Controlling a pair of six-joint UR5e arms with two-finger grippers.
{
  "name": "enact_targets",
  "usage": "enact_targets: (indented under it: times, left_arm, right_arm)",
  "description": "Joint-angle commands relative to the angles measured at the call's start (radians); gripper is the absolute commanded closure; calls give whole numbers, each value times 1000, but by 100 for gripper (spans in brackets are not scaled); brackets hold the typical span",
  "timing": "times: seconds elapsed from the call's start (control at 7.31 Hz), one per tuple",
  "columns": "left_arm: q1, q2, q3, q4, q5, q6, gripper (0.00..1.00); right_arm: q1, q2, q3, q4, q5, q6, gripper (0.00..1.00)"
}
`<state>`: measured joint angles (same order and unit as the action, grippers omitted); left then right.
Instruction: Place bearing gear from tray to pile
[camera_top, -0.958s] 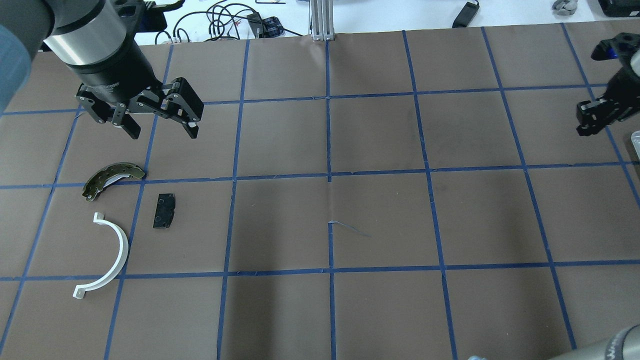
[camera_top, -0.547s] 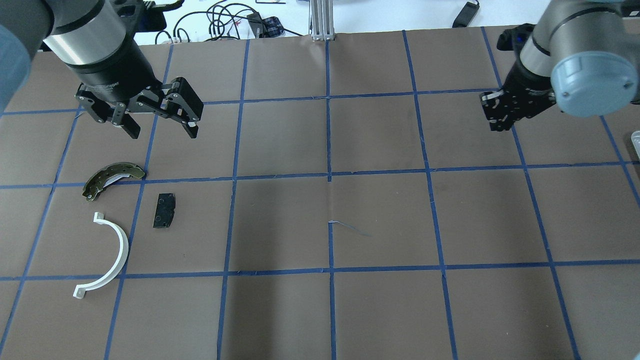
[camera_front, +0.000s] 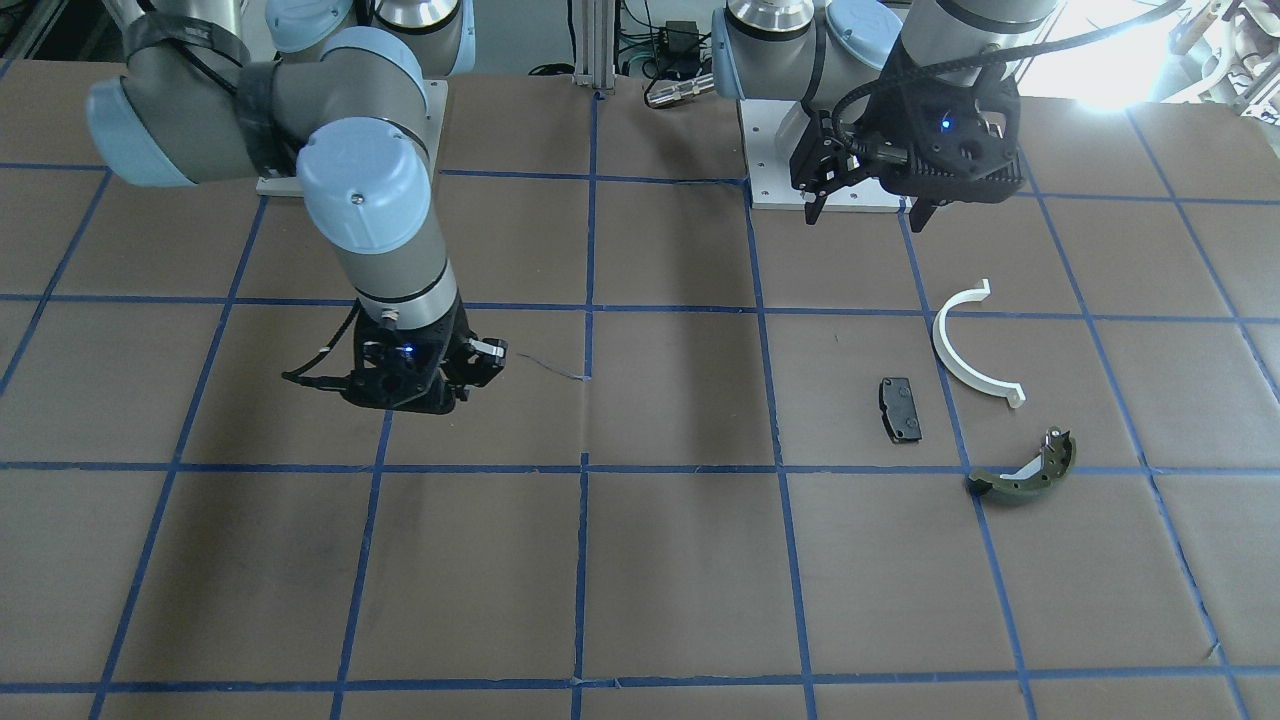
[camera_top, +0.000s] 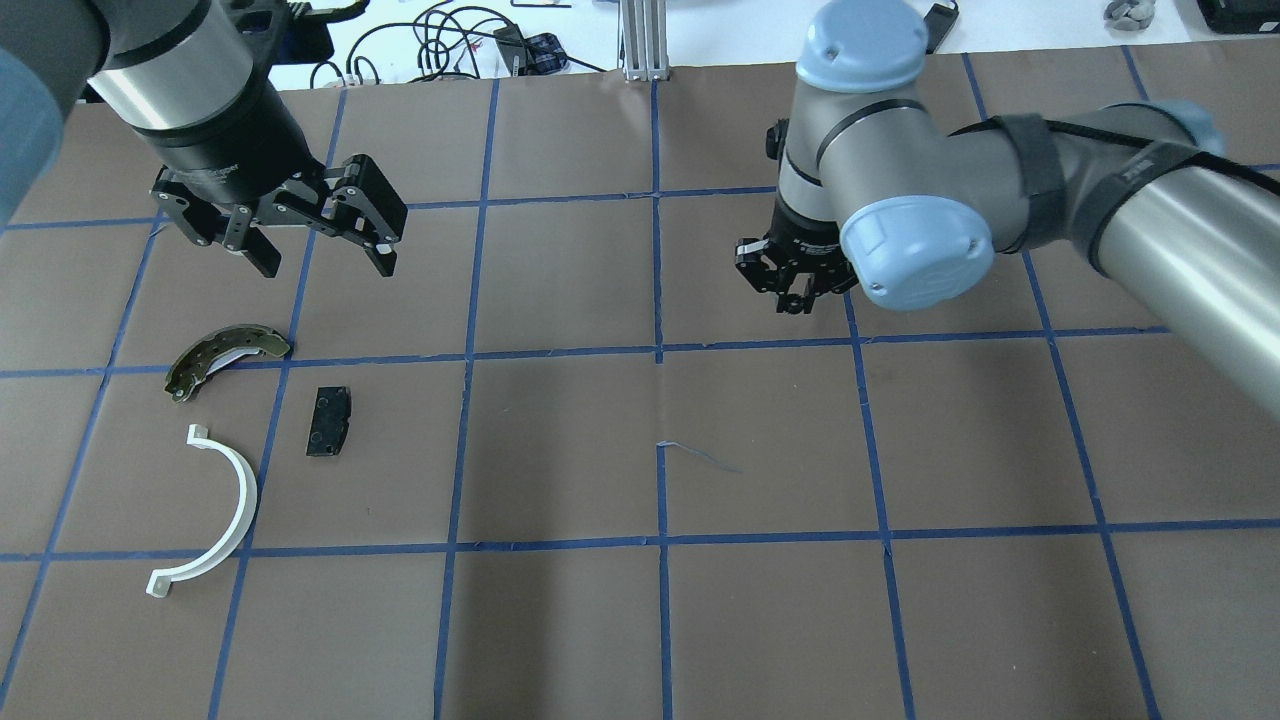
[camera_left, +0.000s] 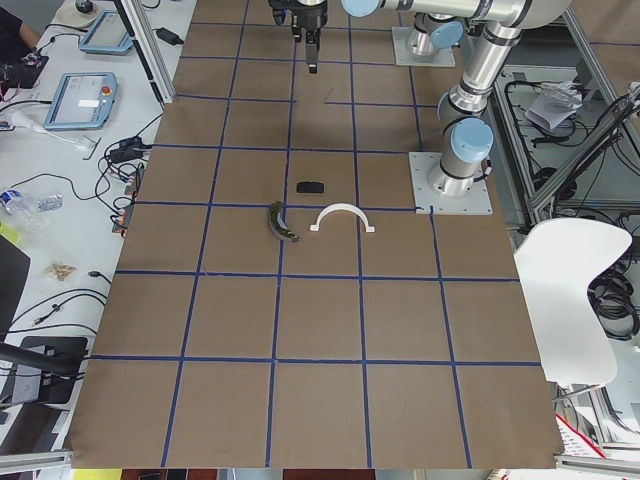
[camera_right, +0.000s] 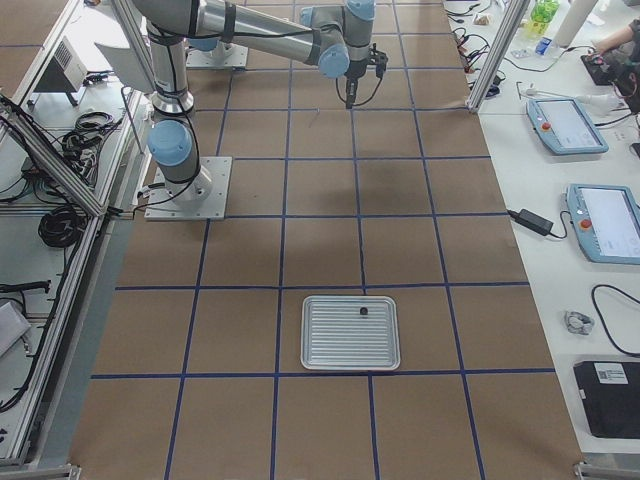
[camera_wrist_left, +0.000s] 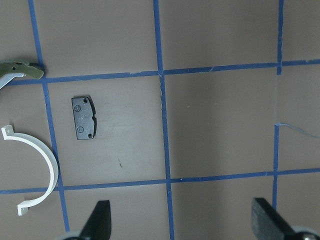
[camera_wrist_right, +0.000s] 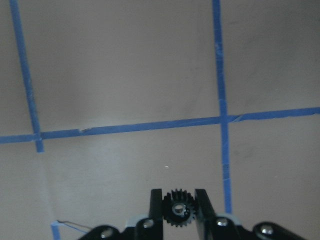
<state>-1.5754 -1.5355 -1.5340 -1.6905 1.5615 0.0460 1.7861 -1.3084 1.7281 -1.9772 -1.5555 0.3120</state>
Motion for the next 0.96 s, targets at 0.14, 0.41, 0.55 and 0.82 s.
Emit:
enact_targets:
  times: [0.14,0.41,0.55,0.82]
  left_arm:
    - [0,0,0,0,0,0,0]
    - [0,0,0,0,0,0,0]
    - [0,0,0,0,0,0,0]
    - [2,-5,0,2,-3,0,0]
  right_arm:
    - [136,92,4,-98,41,165,95]
    - [182,176,11,-208,45,240,94]
    - [196,204,11,-224,46,242,92]
    - [200,213,11,-224,43,275,52]
